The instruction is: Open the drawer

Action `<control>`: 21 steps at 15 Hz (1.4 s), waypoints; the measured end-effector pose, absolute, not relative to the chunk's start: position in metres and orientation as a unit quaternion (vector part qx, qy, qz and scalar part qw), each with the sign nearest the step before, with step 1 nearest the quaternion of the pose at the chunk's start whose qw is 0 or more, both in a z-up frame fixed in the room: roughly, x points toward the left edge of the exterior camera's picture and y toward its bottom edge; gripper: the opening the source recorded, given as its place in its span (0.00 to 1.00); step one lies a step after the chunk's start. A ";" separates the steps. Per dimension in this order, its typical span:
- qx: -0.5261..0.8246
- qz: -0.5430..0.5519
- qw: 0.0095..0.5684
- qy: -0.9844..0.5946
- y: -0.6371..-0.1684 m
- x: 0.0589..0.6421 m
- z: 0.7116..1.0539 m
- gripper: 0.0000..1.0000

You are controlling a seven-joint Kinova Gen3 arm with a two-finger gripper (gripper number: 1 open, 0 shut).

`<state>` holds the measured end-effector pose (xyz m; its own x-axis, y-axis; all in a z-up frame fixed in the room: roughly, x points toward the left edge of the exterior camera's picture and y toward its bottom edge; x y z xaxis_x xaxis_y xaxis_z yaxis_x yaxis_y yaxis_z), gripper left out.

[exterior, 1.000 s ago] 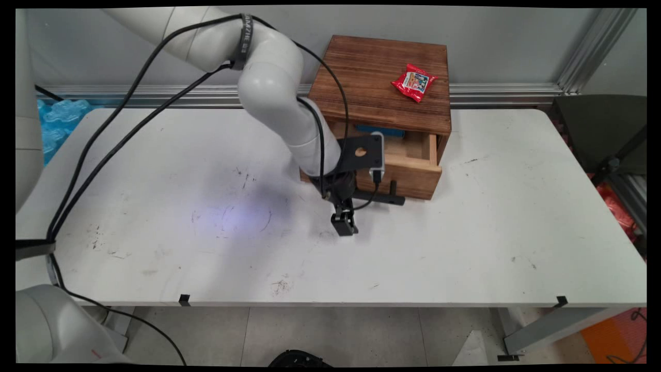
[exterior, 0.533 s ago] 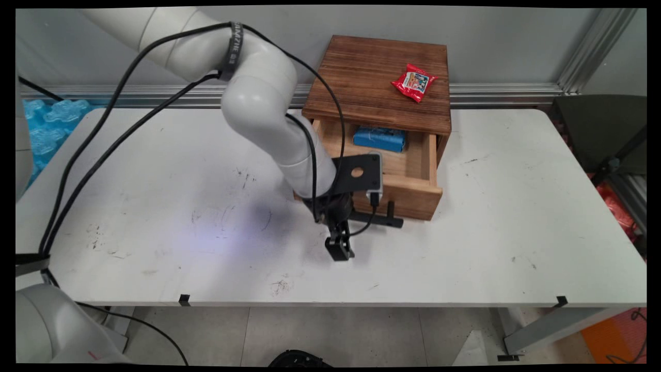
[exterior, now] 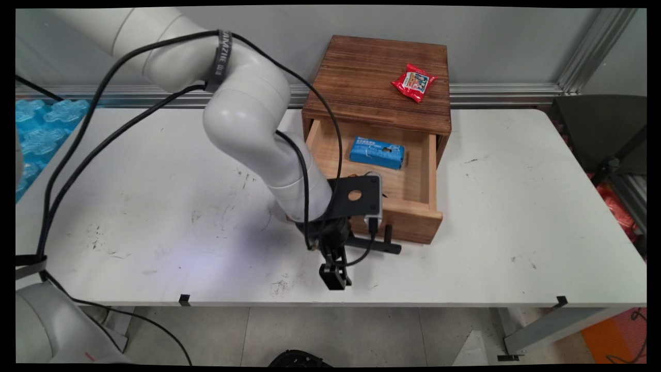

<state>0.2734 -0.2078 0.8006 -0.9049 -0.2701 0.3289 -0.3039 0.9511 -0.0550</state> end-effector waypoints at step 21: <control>0.144 0.019 0.169 -0.975 -0.156 0.262 0.824 1.00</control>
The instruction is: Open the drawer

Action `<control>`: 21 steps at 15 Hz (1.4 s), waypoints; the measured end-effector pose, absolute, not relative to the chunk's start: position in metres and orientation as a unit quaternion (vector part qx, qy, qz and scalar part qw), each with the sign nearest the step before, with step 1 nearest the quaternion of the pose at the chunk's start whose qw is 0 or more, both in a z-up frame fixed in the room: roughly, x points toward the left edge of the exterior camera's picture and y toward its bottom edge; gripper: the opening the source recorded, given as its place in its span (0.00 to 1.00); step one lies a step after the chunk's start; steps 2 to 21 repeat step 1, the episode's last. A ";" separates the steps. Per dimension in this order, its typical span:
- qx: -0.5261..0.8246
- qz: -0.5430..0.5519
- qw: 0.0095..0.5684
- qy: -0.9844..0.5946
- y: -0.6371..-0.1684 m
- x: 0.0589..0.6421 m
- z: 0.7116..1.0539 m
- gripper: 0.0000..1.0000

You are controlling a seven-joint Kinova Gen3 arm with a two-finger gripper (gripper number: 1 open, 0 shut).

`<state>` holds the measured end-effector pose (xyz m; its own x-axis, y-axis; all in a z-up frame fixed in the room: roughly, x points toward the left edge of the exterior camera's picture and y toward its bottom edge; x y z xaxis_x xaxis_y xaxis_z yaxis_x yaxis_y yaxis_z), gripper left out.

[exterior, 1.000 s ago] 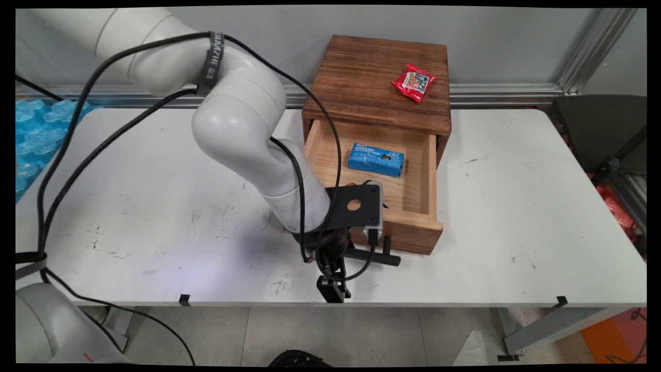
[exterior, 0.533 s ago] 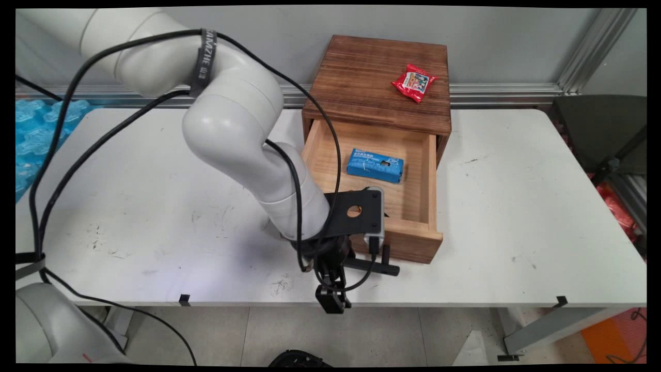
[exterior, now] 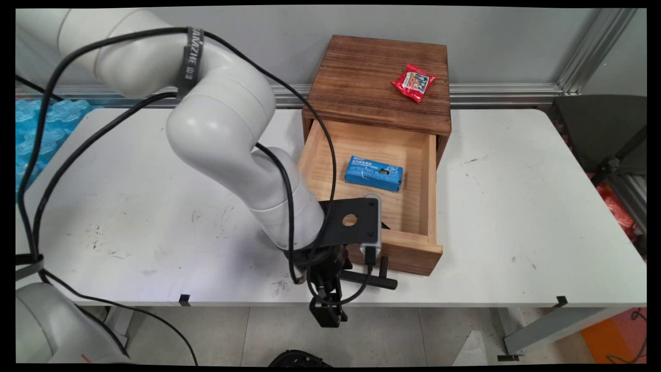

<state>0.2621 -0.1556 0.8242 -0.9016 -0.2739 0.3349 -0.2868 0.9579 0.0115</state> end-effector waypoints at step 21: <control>0.143 0.019 0.169 -0.975 -0.155 0.262 0.825 1.00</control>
